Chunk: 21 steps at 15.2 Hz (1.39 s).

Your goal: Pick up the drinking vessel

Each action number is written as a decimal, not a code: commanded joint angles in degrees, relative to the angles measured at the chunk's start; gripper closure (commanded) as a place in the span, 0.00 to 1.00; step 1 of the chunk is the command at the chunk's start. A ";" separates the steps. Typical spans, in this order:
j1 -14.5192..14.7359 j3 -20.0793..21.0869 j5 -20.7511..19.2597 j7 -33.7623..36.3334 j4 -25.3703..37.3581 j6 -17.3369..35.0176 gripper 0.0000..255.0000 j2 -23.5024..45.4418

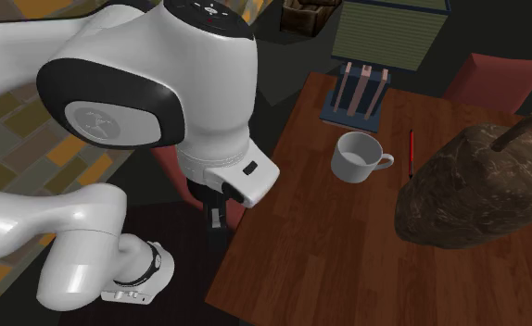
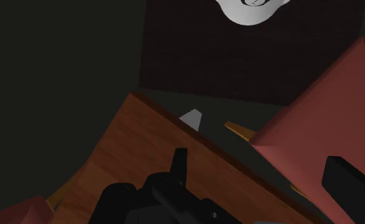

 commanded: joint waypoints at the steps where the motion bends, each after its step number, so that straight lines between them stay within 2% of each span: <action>1: 0.00 0.00 0.00 0.00 0.00 0.00 0.00 0.00; 11: 1.67 5.52 2.90 6.66 16.06 4.98 0.00 20.64; 21: 3.64 9.85 1.48 13.19 39.64 3.58 0.00 42.53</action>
